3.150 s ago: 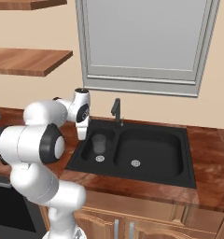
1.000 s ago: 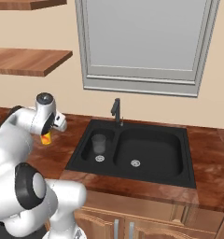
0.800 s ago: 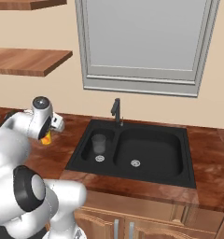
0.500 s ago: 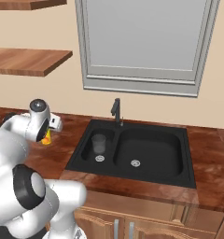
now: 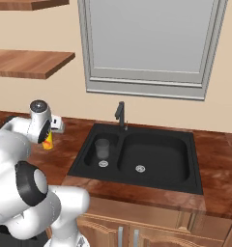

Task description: Place the glass cup in the left basin and the cup in the right basin of the sink.

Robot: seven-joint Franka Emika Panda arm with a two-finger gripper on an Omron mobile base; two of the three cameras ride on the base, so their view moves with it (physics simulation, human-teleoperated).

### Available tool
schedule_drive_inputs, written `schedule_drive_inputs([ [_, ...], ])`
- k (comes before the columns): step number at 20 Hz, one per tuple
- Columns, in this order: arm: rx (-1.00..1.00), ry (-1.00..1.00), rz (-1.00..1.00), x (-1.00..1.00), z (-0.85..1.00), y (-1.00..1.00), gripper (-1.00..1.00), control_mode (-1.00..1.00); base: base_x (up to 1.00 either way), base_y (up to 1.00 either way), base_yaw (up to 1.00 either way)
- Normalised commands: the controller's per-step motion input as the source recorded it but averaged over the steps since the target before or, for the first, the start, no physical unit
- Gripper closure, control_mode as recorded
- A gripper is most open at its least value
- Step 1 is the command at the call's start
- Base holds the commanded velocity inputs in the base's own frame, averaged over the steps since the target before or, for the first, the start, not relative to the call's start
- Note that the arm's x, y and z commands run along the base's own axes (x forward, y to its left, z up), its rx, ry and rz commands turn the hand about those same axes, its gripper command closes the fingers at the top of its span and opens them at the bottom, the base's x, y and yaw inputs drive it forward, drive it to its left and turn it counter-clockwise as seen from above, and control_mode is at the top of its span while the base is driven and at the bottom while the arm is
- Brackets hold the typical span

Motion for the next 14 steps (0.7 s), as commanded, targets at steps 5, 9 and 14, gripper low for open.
schedule_drive_inputs([
  [5,-0.14,0.0,0.05,0.01,0.01,0.08,-1.0,-1.0,0.0,0.0,0.0],
  [9,-0.15,0.0,0.0,0.09,0.0,0.09,-1.0,-1.0,0.0,0.0,0.0],
  [14,-0.08,0.0,0.0,0.14,0.0,0.03,-1.0,-1.0,0.0,0.0,0.0],
])
